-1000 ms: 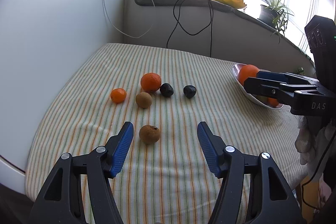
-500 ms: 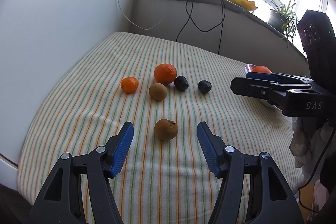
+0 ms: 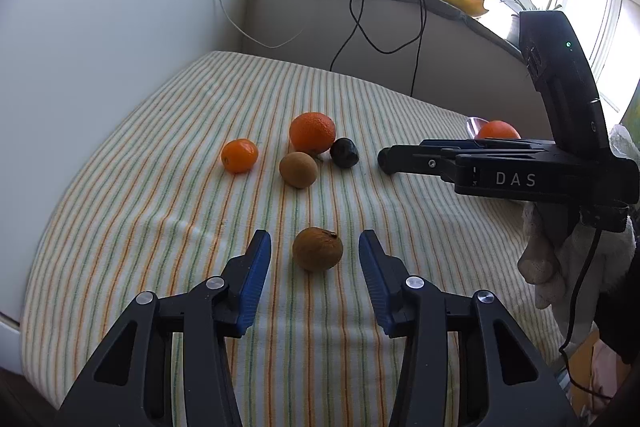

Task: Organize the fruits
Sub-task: 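Grasp the brown kiwi with the left gripper while the right gripper grasps a dark plum, then carry the kiwi and the plum in both grippers toward the plate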

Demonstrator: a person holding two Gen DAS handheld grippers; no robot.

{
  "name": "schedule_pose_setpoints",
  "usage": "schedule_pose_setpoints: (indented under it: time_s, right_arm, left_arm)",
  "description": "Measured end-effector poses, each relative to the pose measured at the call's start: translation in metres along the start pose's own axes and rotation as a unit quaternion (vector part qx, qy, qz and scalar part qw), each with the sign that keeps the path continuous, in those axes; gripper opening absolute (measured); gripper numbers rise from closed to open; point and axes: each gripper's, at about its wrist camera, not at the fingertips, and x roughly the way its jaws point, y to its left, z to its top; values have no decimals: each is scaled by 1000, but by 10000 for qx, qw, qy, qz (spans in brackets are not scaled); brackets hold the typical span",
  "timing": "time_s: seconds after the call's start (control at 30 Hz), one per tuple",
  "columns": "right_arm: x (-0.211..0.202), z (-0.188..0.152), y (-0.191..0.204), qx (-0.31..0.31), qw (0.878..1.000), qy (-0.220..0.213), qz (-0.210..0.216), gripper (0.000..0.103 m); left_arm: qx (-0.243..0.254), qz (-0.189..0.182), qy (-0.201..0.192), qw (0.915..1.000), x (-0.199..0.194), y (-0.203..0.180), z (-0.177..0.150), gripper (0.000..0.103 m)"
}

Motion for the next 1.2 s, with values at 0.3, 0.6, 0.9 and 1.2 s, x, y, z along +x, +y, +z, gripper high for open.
schedule_pose_setpoints:
  time_s: [0.3, 0.6, 0.9, 1.2]
  right_arm:
    - [22, 7, -3, 109, 9998, 133, -45, 50]
    - [32, 5, -3, 84, 9997, 212, -95, 44]
    - [37, 6, 0, -1, 9995, 285, -143, 33]
    - [41, 7, 0, 3, 9994, 271, -199, 24]
  left_arm:
    - [-6, -35, 73, 10000, 4, 4, -2, 40]
    - [67, -33, 126, 9999, 9, 3, 0, 35]
    - [140, -44, 151, 9998, 11, 0, -1, 27]
    - [164, -33, 127, 9998, 10, -1, -1, 27]
